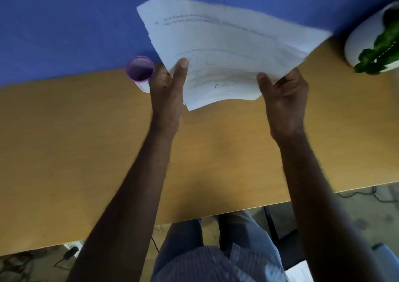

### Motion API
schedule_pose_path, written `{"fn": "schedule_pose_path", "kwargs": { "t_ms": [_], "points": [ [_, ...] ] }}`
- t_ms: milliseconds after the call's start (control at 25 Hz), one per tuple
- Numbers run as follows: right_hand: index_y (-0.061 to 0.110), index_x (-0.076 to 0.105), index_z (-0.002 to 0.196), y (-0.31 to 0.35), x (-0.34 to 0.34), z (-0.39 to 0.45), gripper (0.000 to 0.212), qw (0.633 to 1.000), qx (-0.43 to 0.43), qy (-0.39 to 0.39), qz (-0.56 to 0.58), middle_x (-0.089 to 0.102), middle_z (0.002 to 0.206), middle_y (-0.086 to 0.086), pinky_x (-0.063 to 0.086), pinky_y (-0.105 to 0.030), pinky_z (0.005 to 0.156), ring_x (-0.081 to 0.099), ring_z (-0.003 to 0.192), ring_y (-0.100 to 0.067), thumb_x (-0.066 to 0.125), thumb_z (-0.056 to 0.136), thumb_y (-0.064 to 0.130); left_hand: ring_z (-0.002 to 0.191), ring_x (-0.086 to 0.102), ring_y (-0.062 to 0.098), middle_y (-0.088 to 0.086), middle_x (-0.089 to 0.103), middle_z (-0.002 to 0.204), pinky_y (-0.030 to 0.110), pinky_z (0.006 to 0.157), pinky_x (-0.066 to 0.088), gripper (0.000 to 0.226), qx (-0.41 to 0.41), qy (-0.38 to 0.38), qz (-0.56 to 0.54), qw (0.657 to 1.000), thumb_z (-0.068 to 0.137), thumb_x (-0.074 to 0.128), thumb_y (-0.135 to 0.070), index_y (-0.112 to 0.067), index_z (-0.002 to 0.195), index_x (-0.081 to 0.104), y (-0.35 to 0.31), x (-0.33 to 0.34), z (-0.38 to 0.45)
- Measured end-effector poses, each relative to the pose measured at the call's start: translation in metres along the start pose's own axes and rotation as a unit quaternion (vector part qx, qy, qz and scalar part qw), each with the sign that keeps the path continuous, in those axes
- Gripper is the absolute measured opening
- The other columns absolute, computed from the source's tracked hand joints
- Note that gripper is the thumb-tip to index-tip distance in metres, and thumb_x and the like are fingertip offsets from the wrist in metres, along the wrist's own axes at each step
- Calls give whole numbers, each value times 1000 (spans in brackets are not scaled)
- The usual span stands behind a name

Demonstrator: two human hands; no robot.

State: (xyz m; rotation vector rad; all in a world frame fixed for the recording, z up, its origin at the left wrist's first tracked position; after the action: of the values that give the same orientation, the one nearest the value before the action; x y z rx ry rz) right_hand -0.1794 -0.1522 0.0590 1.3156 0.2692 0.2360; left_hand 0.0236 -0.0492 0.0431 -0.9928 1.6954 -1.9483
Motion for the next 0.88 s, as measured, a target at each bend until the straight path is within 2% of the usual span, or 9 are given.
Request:
{"fn": "schedule_pose_path", "kwargs": {
  "t_ms": [80, 160, 240, 360, 480, 560, 720, 800, 880],
  "points": [
    [11, 72, 111, -10, 1, -6, 14, 999, 12, -7, -51, 77, 101, 16, 55, -20, 87, 72, 99, -2, 69, 97, 11, 129, 62, 34, 11, 71, 129, 51, 112, 48, 34, 3, 16, 12, 1000, 100, 63, -20, -3, 130, 63, 5, -4, -4],
    [5, 72, 106, -31, 4, -14, 13, 995, 74, -3, -73, 76, 97, 11, 55, -27, 82, 71, 93, -5, 69, 96, 14, 123, 66, 23, -1, 74, 124, 42, 107, 52, 28, -26, 30, 37, 999, 99, 65, -17, -16, 127, 66, 20, -8, -14],
    [13, 71, 110, -45, 8, -19, 16, 990, 123, 10, -72, 77, 108, -6, 58, -37, 90, 72, 100, -16, 68, 96, 7, 116, 69, 18, -5, 76, 116, 37, 101, 54, 25, -68, 31, 56, 996, 99, 65, -10, -17, 124, 67, 38, -12, -24],
    [11, 74, 113, -54, 12, -17, 19, 985, 141, 11, -95, 77, 107, -4, 58, -43, 93, 73, 102, -19, 66, 97, 4, 112, 71, 15, -8, 78, 112, 35, 97, 55, 22, -103, 30, 75, 991, 100, 65, -12, -23, 117, 72, 50, -15, -26],
    [46, 72, 119, -36, 11, -12, 44, 988, 145, 21, -58, 75, 105, 23, 58, -24, 88, 71, 103, 1, 64, 97, 8, 115, 71, 13, -9, 78, 116, 26, 94, 55, 24, -88, 37, 71, 993, 98, 66, -20, -34, 114, 76, 40, -11, -18],
    [61, 66, 116, -26, 7, -10, 50, 989, 142, 30, -43, 75, 108, 22, 57, -19, 88, 70, 106, 2, 65, 96, 15, 116, 70, 12, -8, 77, 120, 22, 92, 55, 26, -63, 54, 63, 995, 98, 67, -22, -37, 117, 75, 32, -10, -13],
    [20, 71, 124, -44, 1, -10, 28, 984, 165, 34, -50, 76, 116, -4, 60, -44, 99, 71, 112, -17, 66, 98, 11, 113, 72, 12, -8, 78, 116, 21, 89, 55, 22, -83, 57, 70, 992, 98, 67, -20, -32, 115, 76, 42, -11, -13],
    [12, 68, 127, -55, 0, -14, 30, 978, 196, 40, -61, 75, 116, -3, 59, -41, 99, 71, 112, -16, 65, 98, 6, 111, 72, 11, -9, 79, 114, 21, 88, 56, 21, -110, 50, 82, 989, 99, 66, -17, -29, 115, 74, 51, -14, -16],
    [17, 68, 126, -59, -1, -14, 30, 976, 200, 44, -71, 75, 112, 8, 60, -33, 94, 70, 108, -7, 66, 97, 9, 111, 72, 12, -9, 78, 115, 22, 88, 57, 22, -116, 55, 95, 987, 99, 67, -18, -29, 117, 72, 57, -18, -16]
  ]
}}
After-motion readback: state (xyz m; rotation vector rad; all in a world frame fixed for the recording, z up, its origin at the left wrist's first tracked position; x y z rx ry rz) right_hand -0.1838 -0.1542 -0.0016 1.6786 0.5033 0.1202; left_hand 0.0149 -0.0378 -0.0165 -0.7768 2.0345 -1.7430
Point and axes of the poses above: each hand's wrist, its own z-axis towards the middle knuckle, its own x-axis out of the palm, y = z × x, the point moved 1 cm from there along z, towards the middle knuckle
